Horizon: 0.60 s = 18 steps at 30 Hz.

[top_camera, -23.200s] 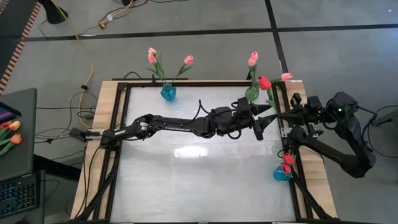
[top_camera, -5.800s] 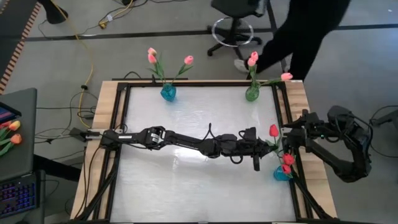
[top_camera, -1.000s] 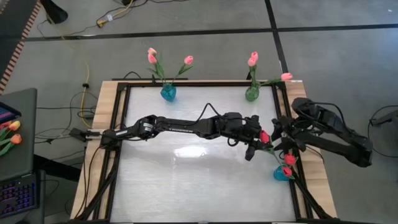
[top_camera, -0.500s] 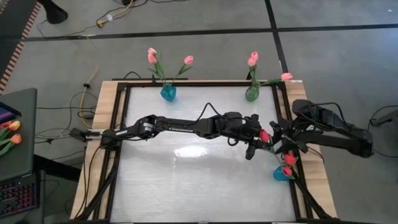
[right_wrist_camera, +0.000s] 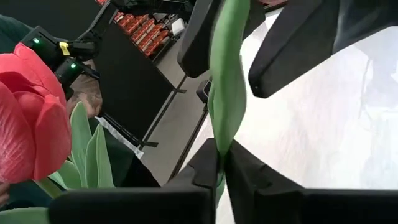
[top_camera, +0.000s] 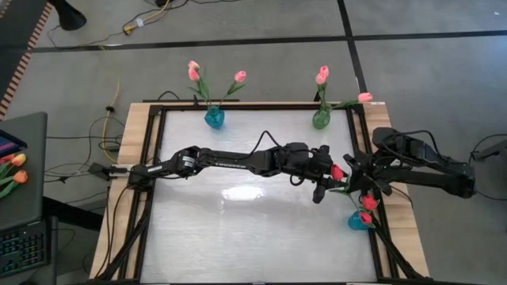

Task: Sort flowers into vase by color
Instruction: Put the red tulip into the bottom blue vase

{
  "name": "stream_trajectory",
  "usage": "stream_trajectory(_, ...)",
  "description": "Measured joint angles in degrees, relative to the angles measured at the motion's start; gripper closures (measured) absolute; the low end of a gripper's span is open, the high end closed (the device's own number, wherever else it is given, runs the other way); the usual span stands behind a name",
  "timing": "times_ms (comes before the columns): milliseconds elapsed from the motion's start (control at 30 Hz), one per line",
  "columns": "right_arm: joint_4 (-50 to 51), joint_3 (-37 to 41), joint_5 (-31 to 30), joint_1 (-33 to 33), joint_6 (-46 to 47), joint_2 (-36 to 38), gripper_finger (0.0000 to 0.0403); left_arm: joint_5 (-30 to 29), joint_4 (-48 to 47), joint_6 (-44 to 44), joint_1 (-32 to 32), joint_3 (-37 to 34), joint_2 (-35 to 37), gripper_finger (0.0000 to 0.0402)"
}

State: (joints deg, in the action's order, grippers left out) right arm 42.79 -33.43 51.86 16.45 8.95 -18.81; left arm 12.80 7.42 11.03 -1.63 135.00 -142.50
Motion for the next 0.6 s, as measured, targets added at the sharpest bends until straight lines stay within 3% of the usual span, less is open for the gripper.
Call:
stream_trajectory(167,0.0,0.0,0.0,0.0,-0.9,0.0,0.0381,1.9,-0.6,0.0,0.0,0.0,0.0,0.0274)
stream_trajectory(600,0.2,0.0,3.3,0.0,-1.9,0.0,0.0377,3.7,-5.5,-0.9,0.4,0.0,0.0,0.0273)
